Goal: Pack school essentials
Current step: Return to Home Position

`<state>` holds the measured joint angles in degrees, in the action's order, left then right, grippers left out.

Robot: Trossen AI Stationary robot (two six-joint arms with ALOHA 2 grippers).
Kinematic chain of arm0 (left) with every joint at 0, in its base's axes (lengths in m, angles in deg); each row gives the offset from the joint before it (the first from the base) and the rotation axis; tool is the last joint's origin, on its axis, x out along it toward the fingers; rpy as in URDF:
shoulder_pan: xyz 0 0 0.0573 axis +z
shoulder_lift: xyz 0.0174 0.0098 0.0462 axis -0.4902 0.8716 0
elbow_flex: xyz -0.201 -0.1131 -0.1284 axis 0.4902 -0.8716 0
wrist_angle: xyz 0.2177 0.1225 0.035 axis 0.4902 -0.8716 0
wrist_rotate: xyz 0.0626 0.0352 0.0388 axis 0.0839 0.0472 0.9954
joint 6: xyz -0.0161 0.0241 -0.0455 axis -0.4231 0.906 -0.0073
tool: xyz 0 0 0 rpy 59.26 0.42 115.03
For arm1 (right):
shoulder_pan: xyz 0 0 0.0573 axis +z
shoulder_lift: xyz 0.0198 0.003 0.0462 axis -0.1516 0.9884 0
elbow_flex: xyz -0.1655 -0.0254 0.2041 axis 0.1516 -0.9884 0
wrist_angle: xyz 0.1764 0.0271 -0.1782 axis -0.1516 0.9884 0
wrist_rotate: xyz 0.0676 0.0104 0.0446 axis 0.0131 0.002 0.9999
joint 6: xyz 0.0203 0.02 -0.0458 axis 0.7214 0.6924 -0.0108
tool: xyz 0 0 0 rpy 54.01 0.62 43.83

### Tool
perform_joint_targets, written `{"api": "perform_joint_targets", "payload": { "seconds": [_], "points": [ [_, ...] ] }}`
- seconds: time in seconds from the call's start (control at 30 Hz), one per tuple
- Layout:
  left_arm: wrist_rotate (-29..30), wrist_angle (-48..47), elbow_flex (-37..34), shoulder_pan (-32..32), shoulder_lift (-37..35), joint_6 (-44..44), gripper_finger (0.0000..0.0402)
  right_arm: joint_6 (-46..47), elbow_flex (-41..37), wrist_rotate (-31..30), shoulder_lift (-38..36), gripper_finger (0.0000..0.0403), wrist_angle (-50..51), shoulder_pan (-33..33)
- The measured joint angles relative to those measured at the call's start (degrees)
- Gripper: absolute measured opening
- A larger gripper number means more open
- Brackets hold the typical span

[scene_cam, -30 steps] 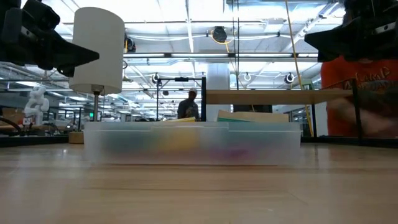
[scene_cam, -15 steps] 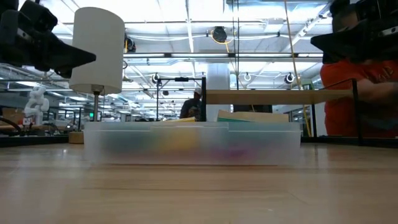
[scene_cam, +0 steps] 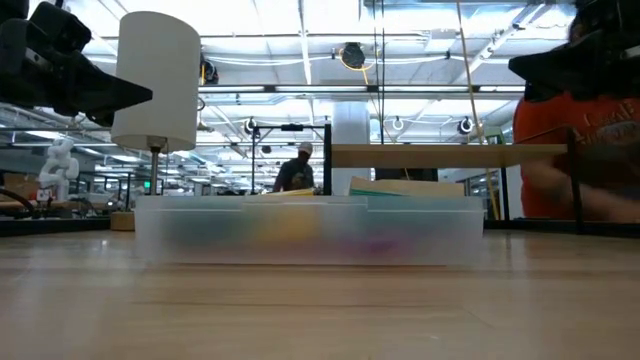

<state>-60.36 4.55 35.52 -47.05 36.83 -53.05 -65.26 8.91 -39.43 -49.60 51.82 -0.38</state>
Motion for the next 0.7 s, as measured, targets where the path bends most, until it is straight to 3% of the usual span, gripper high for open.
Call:
{"api": "perform_joint_targets", "payload": {
  "seconds": [0.27,0.7],
  "points": [
    [0.04,0.04,0.00,0.00,0.00,-0.42,0.0010,-1.41,0.00,1.38,-0.95,0.0000,1.39,-0.78],
    [0.11,0.07,0.00,0.00,0.00,-0.59,0.0012,-3.06,-0.04,6.24,-0.95,0.0000,3.64,-9.08]
  ]
}}
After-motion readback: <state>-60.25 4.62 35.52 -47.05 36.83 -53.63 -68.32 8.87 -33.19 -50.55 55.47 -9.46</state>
